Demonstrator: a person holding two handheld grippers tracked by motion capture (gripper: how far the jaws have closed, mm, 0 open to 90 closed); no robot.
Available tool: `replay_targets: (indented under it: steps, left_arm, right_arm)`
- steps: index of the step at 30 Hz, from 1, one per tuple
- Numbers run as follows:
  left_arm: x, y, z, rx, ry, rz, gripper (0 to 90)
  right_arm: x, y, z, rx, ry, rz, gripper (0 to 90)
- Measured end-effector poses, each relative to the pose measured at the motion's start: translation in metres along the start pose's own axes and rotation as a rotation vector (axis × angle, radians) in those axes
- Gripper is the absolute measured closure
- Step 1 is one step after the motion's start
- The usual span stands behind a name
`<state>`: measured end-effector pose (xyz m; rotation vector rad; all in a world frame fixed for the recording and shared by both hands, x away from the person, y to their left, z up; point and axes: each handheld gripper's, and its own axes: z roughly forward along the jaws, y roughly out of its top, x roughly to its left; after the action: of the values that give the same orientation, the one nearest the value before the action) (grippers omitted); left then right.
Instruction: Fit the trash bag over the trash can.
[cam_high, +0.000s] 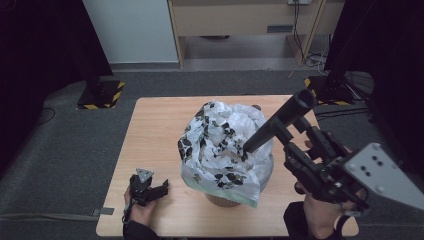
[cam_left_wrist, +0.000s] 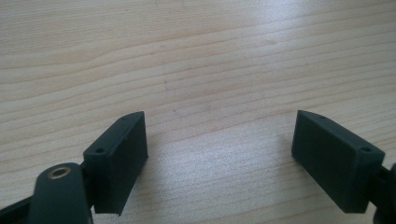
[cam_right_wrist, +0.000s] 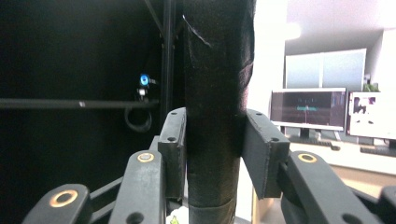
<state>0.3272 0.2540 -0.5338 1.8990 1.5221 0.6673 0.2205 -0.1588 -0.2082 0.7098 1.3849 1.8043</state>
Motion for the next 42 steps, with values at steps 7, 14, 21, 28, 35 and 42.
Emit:
replay_targets:
  steps: [7, 14, 21, 28, 35, 42]
  left_arm:
    - [0.0, 0.0, 0.0, -0.001, 0.0, 0.0, 17.7]
    - [0.0, 0.0, 0.0, -0.001, -0.001, 0.001, 17.7]
    - [0.0, 0.0, 0.0, 0.0, -0.001, 0.001, 17.7]
    - [0.0, 0.0, 0.0, -0.001, -0.001, 0.001, 17.7]
    - [0.0, 0.0, 0.0, -0.001, 0.0, 0.002, 17.7]
    - [0.0, 0.0, 0.0, -0.001, -0.001, 0.002, 17.7]
  right_arm:
    - [0.001, -0.029, 0.014, 0.079, -0.019, -0.022, 62.2]
    - [-0.001, -0.069, 0.018, 0.16, -0.049, -0.029, 62.3]
    - [-0.002, -0.099, 0.017, 0.213, -0.062, -0.017, 62.2]
    - [-0.005, -0.087, 0.013, 0.166, -0.063, -0.017, 62.3]
    - [-0.011, -0.036, 0.008, 0.046, -0.07, -0.003, 62.2]
    - [-0.014, -0.004, 0.006, -0.015, -0.092, -0.02, 62.3]
